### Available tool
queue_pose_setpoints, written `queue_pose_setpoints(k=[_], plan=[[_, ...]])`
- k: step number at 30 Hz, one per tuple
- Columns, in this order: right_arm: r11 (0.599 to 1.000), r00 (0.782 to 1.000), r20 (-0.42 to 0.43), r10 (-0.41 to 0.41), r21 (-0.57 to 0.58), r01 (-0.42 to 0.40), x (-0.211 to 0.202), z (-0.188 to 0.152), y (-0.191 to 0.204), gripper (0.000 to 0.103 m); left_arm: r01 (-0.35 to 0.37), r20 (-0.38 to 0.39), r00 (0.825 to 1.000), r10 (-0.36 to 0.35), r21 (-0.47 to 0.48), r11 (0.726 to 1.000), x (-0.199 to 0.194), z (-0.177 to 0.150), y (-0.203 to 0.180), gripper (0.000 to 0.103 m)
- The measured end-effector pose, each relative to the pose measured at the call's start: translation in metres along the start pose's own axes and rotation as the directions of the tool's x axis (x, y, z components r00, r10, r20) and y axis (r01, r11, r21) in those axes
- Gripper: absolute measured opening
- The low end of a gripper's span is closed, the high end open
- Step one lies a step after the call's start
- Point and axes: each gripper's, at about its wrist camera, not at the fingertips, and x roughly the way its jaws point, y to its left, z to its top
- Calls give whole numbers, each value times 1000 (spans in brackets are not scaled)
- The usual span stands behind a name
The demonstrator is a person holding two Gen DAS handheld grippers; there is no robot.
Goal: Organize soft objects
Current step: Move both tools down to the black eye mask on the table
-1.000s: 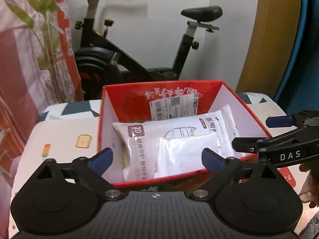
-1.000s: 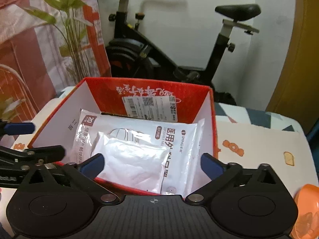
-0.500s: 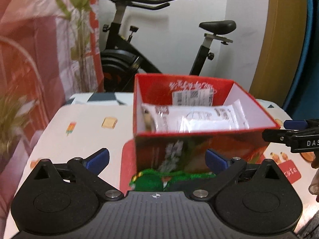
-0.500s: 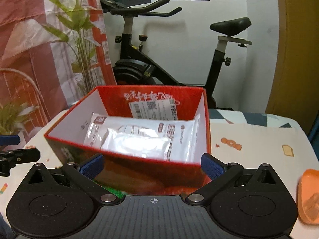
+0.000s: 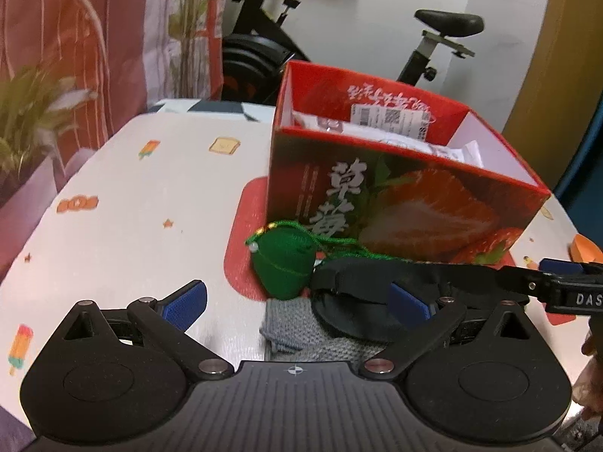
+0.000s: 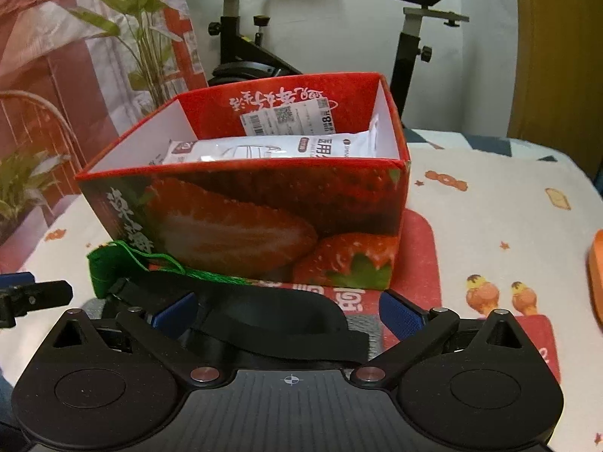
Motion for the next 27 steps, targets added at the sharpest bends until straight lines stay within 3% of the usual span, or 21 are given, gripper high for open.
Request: queue_pose_setpoints(k=[3,6,10,18,27], plan=[[1000,1000,8,-10,-22,11,2,-7,0,97,-12,-41,999,11,-21,1000,8,-7,-1,103],[999,999,39,-6,-32,7,6,-18,-4,84,-11,-71,997,9,-30,999,14,-13,0,102],[1000,1000,3,1,-3,-1,15,-31,-11,67,-15,-67,998,14,-23,1000,13,-14,1,102],[999,1000,9,-4,35,4,18,-34,-18,64,-20,-76,997,17,-29,999,16,-13,0,102],[994,998,-7,57,96,-56,20,-34,-24,66,-10,-87,996,8,-27,1000,19,-14,0,102]])
